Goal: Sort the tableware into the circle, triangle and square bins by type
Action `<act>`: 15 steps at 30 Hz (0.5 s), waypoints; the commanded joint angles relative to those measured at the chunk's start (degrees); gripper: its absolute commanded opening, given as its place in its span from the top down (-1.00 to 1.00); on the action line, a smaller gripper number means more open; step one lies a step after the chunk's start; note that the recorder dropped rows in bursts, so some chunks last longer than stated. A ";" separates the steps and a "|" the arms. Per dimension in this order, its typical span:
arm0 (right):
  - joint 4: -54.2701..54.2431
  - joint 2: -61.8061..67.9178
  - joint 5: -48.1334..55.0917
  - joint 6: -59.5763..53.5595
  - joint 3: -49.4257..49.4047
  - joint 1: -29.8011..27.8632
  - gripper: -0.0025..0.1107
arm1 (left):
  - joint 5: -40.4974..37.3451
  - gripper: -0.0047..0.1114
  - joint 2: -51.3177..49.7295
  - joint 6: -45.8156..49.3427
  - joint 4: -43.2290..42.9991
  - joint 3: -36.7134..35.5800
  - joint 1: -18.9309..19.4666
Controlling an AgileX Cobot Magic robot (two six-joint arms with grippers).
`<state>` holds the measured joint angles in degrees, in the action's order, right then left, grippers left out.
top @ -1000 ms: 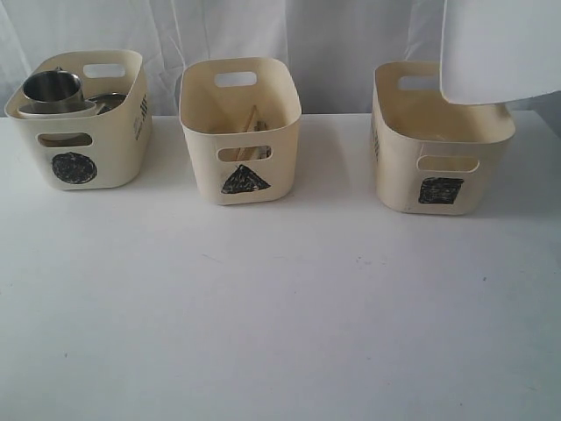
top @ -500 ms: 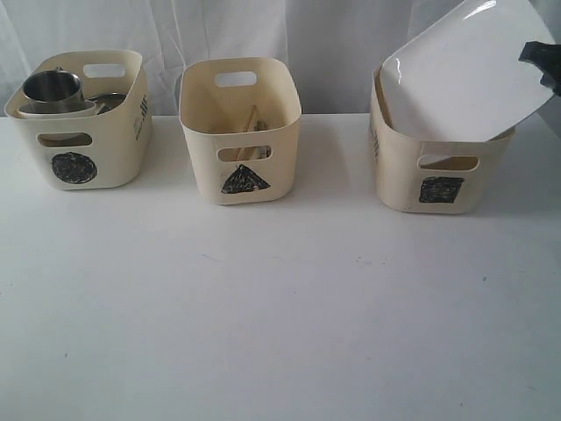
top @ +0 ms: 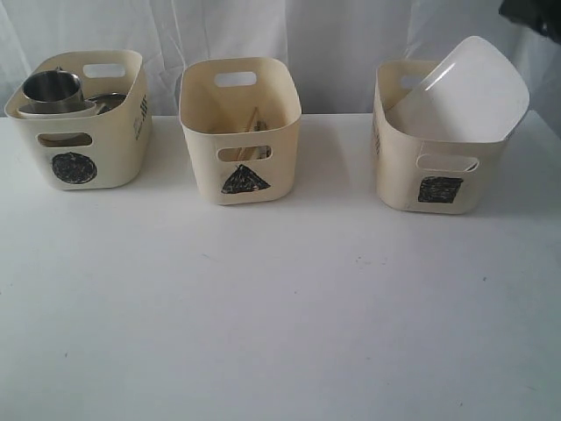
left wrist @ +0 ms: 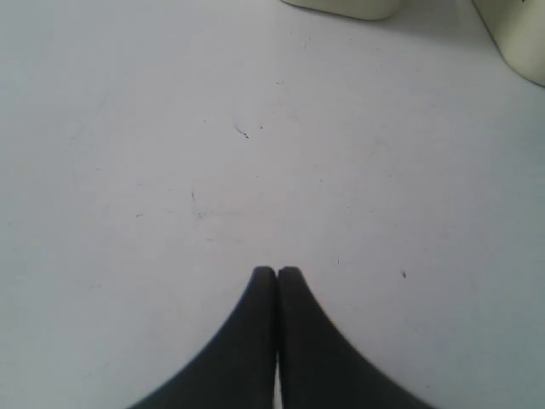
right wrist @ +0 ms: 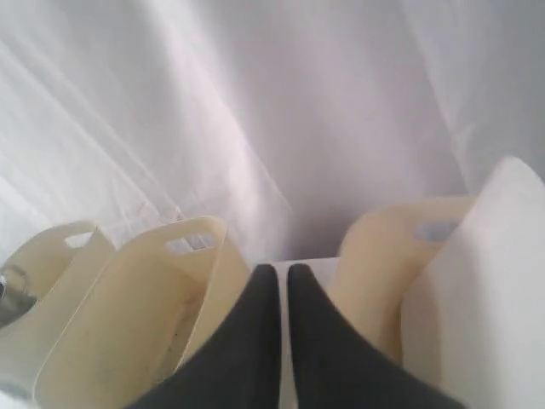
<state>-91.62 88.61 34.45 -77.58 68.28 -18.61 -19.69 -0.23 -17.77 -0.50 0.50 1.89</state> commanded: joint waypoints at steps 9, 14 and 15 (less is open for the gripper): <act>110.50 -17.41 -12.72 99.68 -4.98 10.51 0.96 | -2.62 0.92 0.23 -0.01 -0.03 -0.46 -0.56; 110.32 -35.91 -20.65 99.68 -18.88 15.66 0.96 | -2.62 0.92 0.23 -0.01 -0.03 -0.46 -0.56; 110.32 -42.74 -25.86 99.68 -26.95 16.72 0.96 | -2.62 0.92 0.23 -0.01 -0.03 -0.46 -0.56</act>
<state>17.97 53.82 14.00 21.56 50.24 -3.19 -19.69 -0.23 -17.77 -0.50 0.50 1.89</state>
